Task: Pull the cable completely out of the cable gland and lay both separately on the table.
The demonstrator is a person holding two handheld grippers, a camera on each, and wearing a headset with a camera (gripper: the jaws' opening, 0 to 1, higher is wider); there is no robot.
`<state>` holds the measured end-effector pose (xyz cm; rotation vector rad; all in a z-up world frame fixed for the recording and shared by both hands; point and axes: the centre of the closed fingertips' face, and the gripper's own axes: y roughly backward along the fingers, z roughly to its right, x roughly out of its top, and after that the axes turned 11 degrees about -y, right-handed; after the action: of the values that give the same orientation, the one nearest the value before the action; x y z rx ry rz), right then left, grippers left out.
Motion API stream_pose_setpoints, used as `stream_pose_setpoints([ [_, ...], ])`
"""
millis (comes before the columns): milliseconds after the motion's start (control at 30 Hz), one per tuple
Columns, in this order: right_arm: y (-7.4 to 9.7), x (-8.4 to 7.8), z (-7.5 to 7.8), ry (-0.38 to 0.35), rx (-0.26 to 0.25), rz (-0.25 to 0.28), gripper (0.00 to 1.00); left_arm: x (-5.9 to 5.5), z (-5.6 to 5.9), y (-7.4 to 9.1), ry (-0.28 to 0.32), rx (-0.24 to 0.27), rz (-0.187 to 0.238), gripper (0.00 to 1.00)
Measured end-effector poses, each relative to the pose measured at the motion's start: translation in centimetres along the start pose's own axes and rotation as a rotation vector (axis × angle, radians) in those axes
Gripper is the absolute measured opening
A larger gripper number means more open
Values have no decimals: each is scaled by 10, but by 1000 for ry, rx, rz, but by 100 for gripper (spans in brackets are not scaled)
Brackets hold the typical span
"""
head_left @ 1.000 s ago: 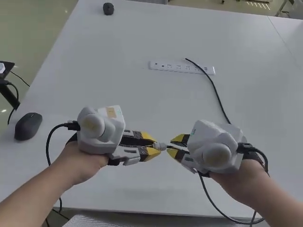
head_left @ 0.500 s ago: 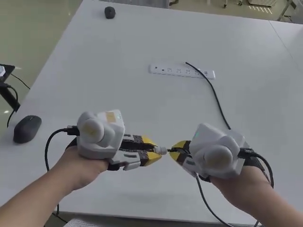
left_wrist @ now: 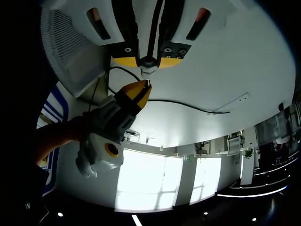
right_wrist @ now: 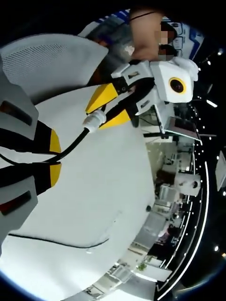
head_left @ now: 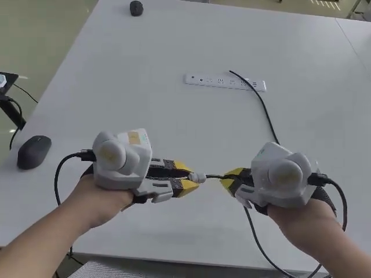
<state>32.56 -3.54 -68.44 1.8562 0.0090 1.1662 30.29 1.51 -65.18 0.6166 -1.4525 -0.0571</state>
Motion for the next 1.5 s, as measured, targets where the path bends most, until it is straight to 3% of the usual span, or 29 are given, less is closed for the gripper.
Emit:
stream_pose_setpoints([
  [300,1,-21,23,-254,-7,-12,0,1,0,-2,-1,-3,1,15],
  [467,1,-33,36,-326,-28,-28,0,-1,1,-4,2,-6,-2,15],
  [800,3,-62,61,-543,-65,-69,0,-2,3,-4,1,-11,-5,15],
  [1067,2,-83,70,-680,-85,-105,0,-3,6,-6,-4,-17,-6,15],
  [1267,2,-89,73,-730,-91,-109,0,-3,6,-5,-5,-14,-8,15],
  [1367,2,-87,72,-761,-69,-89,1,-3,6,-4,-1,-10,-6,15],
  [1500,2,-86,69,-701,-59,-76,2,-2,5,-4,2,-7,-7,15],
])
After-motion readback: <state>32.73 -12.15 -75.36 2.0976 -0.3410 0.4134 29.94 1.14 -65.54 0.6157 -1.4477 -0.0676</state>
